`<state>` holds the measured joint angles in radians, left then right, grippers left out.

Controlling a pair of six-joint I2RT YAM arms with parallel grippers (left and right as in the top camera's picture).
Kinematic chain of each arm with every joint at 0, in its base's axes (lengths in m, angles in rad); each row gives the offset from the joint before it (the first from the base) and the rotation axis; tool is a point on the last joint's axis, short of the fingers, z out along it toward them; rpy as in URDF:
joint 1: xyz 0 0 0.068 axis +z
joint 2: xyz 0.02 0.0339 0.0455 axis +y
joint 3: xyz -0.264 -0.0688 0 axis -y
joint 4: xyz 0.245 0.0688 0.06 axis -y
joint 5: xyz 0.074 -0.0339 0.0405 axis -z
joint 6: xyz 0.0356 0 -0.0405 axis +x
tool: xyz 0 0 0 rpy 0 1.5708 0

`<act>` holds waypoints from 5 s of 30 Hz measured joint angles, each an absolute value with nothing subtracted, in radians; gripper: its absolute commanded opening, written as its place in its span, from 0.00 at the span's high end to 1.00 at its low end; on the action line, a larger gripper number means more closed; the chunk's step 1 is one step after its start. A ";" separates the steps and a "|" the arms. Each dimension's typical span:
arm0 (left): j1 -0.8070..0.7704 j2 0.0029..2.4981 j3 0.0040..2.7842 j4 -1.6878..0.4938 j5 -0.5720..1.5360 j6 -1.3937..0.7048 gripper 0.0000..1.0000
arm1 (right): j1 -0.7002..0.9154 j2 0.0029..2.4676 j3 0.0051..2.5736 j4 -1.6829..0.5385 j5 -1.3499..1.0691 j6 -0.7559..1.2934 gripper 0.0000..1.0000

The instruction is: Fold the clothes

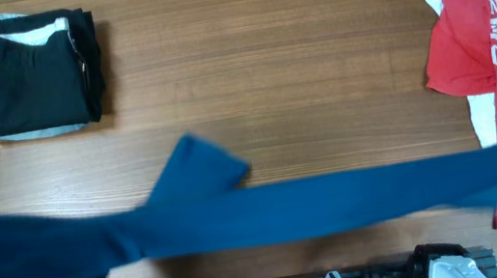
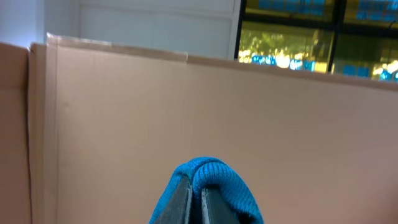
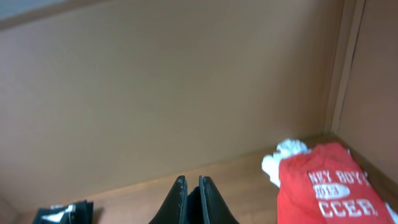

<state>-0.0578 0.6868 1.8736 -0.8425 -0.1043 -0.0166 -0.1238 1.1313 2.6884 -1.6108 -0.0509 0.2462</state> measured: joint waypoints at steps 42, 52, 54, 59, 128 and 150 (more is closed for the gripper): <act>-0.135 2.262 1.888 0.143 -0.002 0.006 0.96 | -0.123 2.476 2.507 -0.955 -0.017 0.228 0.96; -0.136 2.374 1.888 0.189 -0.041 0.006 0.96 | -0.123 2.604 2.507 -0.807 -0.017 0.230 0.95; -0.136 2.384 1.888 0.213 -0.044 0.006 0.93 | -0.123 2.605 2.507 -0.787 -0.017 0.230 0.91; -0.136 2.403 1.888 0.219 -0.055 0.009 0.00 | -0.126 2.605 2.507 -0.756 -0.013 0.238 0.01; 0.054 1.850 1.128 -0.424 0.030 -0.097 0.91 | 0.184 1.914 1.853 -1.269 -0.100 0.282 0.06; -0.363 1.837 1.125 -0.403 -0.062 -0.186 0.20 | 0.184 1.914 1.853 -1.282 -0.101 0.282 0.06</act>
